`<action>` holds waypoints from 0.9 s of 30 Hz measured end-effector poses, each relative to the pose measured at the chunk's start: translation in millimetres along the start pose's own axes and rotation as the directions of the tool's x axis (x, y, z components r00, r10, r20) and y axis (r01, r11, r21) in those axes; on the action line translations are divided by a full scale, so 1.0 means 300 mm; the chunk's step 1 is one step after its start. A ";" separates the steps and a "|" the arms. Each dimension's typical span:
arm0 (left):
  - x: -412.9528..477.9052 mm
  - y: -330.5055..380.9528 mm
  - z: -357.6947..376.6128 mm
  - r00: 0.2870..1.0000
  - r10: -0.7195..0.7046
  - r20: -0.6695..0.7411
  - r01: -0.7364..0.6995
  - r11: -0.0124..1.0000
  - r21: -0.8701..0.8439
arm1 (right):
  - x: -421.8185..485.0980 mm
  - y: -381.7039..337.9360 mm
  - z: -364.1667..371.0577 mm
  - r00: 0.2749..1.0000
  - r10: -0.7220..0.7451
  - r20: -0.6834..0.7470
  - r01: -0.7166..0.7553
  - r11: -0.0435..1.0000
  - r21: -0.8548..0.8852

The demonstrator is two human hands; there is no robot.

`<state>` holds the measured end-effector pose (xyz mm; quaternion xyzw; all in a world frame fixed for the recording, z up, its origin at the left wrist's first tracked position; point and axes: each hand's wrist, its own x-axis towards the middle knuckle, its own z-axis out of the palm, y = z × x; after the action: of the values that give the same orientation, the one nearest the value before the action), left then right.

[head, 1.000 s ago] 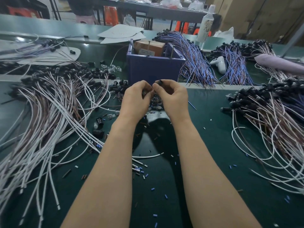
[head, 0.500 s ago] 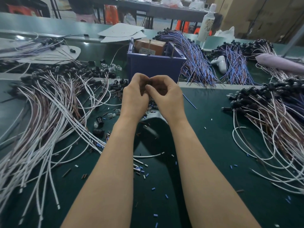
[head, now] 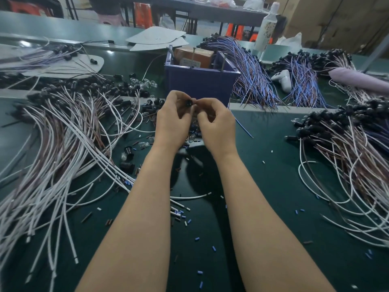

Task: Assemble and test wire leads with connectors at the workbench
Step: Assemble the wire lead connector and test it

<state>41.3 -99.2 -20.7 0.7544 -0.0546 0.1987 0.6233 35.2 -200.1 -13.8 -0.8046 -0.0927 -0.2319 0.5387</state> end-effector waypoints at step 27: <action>0.011 -0.015 -0.018 0.997 -0.021 -0.076 0.027 0.996 0.080 | 0.025 -0.020 -0.022 0.998 0.043 0.048 -0.047 0.996 0.081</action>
<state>44.4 -92.6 -22.9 0.7716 -0.0139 0.2217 0.5961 37.5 -204.5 -3.3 -0.7888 -0.0965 -0.1968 0.5743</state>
